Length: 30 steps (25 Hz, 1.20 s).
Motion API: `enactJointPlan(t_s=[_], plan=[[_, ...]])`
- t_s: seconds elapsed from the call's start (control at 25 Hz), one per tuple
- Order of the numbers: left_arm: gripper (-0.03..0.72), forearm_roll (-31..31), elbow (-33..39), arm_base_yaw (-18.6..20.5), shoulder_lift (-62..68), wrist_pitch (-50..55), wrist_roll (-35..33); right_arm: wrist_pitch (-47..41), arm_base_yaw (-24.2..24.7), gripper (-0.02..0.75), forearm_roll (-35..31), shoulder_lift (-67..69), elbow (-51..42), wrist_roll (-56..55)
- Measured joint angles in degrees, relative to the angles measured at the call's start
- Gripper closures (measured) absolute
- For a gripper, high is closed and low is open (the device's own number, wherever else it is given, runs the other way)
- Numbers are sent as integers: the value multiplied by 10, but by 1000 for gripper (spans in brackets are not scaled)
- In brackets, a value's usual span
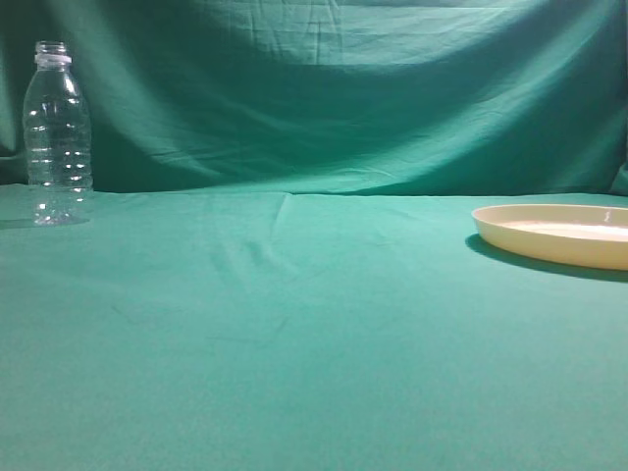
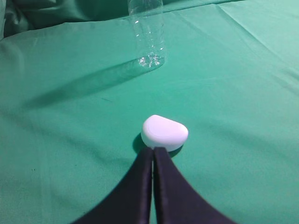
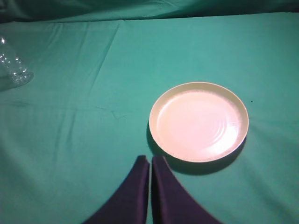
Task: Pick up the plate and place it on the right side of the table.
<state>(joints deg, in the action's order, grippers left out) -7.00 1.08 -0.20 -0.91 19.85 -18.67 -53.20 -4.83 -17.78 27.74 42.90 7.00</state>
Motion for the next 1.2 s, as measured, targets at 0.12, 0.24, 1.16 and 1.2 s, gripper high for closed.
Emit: enactJointPlan(t_s=[0.12,0.24,1.16,1.2], plan=[[688,0,0,0,0,0,0,4,0,738,11,-41,-21,0],[688,0,0,0,0,0,0,28,0,738,27,-64,-57,0],[688,0,0,0,0,0,0,335,1,738,115,-284,-444,1],[688,0,0,0,0,0,0,331,1,738,122,-284,-445,1]])
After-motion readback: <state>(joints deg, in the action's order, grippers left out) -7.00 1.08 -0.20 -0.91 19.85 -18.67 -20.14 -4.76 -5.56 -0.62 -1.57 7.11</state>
